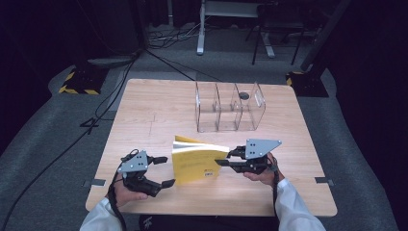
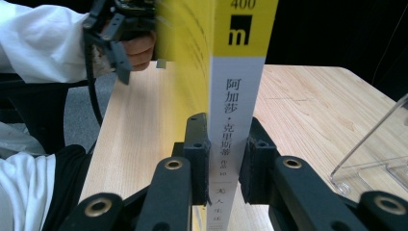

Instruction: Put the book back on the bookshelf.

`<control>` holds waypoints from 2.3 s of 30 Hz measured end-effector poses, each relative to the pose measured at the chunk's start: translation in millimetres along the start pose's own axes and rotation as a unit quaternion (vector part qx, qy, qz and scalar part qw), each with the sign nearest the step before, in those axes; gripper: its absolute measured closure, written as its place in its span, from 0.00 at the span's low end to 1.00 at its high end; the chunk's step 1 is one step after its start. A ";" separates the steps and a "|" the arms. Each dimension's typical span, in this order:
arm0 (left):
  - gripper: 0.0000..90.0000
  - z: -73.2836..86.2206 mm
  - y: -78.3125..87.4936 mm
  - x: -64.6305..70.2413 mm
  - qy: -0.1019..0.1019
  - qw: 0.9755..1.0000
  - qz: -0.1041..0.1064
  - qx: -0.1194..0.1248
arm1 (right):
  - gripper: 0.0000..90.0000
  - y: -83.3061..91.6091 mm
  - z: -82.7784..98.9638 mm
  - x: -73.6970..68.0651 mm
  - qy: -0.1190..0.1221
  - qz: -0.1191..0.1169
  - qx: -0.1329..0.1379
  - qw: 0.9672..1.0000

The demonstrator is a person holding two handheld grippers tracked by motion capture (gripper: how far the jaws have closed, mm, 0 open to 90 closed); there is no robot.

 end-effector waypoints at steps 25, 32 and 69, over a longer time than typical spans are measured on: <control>0.17 -28.4 -39.3 -42.6 -0.002 1.000 -0.026 0.011 | 0.85 -2.4 -2.3 -4.8 0.009 -0.009 -0.002 1.000; 0.17 -29.9 -44.6 -46.9 0.006 1.000 -0.010 0.016 | 0.85 -1.6 -2.0 -3.2 0.006 -0.011 -0.002 1.000; 0.84 -42.6 -72.9 -3.1 -0.068 0.995 0.065 0.024 | 0.64 5.5 20.8 2.0 -0.026 -0.014 -0.037 0.999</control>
Point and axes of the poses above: each handheld gripper's, and its own axes: y roughly backward along the jaws, z roughly out of its underside, x roughly to its right, the point moved 3 cm from there along -y, roughly forward along the jaws, and after that the axes turned 3 degrees about -x, right-handed, at the moved point
